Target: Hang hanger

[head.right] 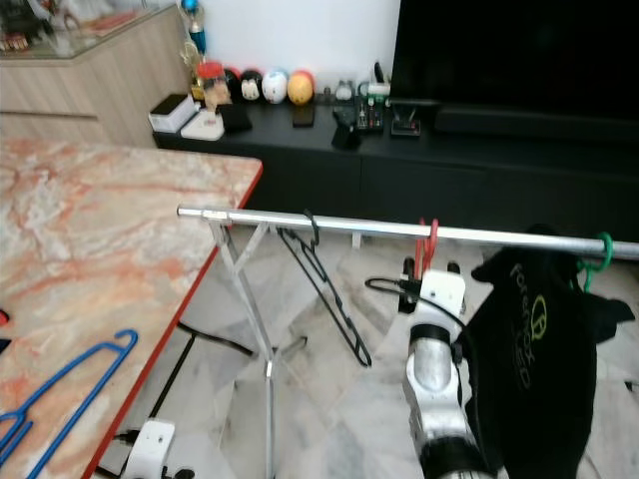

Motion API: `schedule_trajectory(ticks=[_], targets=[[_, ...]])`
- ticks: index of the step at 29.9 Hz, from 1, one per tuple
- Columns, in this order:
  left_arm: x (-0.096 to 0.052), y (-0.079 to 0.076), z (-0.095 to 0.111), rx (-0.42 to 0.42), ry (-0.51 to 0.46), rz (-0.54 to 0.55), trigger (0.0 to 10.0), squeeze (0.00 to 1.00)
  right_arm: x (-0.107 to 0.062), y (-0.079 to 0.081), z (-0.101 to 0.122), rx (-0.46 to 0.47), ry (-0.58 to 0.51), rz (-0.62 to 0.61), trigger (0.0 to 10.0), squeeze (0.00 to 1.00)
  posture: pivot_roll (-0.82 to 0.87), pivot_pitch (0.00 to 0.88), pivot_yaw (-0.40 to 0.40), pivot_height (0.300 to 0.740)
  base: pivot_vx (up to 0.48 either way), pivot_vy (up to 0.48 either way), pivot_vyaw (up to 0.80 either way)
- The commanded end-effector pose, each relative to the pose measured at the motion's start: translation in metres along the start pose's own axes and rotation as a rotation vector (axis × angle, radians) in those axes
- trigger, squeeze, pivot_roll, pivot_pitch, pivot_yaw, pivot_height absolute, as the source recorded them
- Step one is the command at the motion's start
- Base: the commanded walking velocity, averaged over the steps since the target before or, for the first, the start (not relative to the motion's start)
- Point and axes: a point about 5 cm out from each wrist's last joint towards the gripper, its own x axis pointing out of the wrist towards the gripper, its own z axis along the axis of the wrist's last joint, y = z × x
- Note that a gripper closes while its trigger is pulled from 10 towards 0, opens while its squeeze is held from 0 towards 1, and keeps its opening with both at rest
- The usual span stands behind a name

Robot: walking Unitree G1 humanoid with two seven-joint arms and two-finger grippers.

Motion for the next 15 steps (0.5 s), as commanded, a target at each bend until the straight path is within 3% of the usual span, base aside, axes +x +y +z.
schedule_trajectory(ticks=[1, 4, 6, 9, 15], targets=[[-0.001, 0.005, -0.004, 0.000, 0.018, 0.010, 10.0, 0.00, -0.005, 0.003, 0.007, -0.006, -0.052, 0.003, 10.0, 0.00, -0.03, 0.000, 0.073, 0.740, 0.000, 0.000, 0.00], [-0.001, 0.005, -0.004, 0.000, 0.018, 0.010, 10.0, 0.00, -0.022, -0.004, 0.008, -0.030, -0.068, -0.037, 10.0, 0.00, -0.03, 0.000, 0.069, 0.740, 0.000, 0.000, 0.00], [-0.001, 0.005, -0.004, 0.001, 0.019, 0.009, 10.0, 0.00, -0.043, -0.016, 0.001, -0.047, -0.035, -0.123, 10.0, 0.00, -0.03, 0.000, 0.066, 0.740, 0.000, 0.000, 0.00], [-0.001, 0.005, -0.004, 0.002, 0.019, 0.009, 10.0, 0.00, -0.055, -0.023, -0.006, -0.059, 0.001, -0.163, 10.0, 0.00, -0.04, 0.000, 0.066, 0.740, 0.000, 0.000, 0.00], [-0.001, 0.005, -0.004, 0.005, 0.019, 0.008, 10.0, 0.00, -0.089, -0.049, -0.040, -0.043, 0.204, -0.372, 10.0, 0.00, -0.04, 0.000, 0.066, 0.740, 0.000, 0.000, 0.00]])
